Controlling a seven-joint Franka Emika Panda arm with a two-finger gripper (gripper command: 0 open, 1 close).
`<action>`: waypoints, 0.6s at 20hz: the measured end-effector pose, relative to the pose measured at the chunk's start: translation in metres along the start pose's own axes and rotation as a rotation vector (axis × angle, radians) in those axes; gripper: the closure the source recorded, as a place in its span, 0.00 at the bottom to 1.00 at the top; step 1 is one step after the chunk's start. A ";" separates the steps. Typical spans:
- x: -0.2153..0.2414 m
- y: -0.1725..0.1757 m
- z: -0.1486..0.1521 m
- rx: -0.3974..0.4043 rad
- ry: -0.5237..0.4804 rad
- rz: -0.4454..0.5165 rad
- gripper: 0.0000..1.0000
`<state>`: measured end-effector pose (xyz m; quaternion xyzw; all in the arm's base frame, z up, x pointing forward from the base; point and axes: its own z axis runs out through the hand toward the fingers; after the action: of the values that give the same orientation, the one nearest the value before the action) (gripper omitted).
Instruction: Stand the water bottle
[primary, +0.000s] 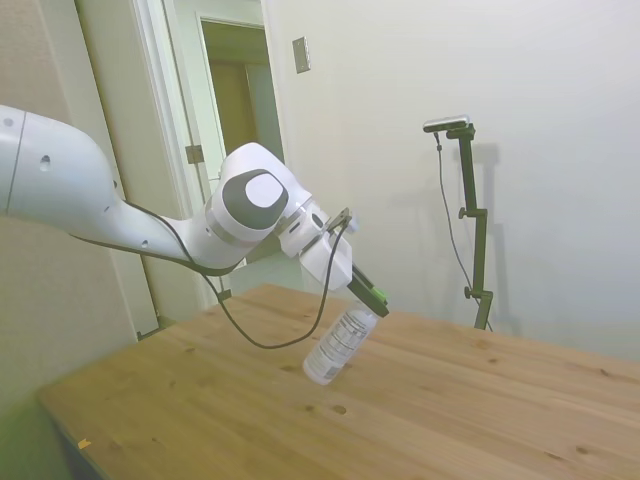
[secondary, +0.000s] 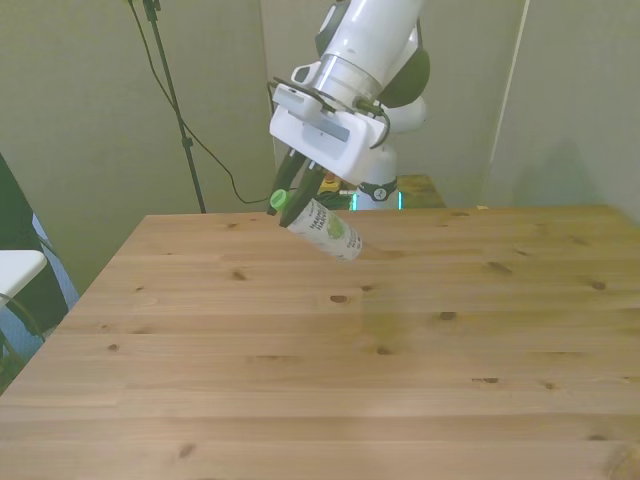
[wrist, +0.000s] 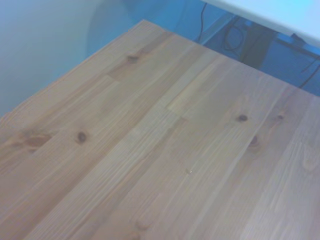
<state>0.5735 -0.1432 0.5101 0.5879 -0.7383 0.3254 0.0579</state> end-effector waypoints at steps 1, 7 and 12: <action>-0.002 -0.005 0.003 0.000 0.008 0.006 1.00; -0.032 -0.030 0.000 0.018 0.083 -0.014 1.00; -0.028 -0.053 0.001 0.087 0.161 0.056 1.00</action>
<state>0.6302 -0.1254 0.5176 0.5410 -0.7326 0.4047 0.0823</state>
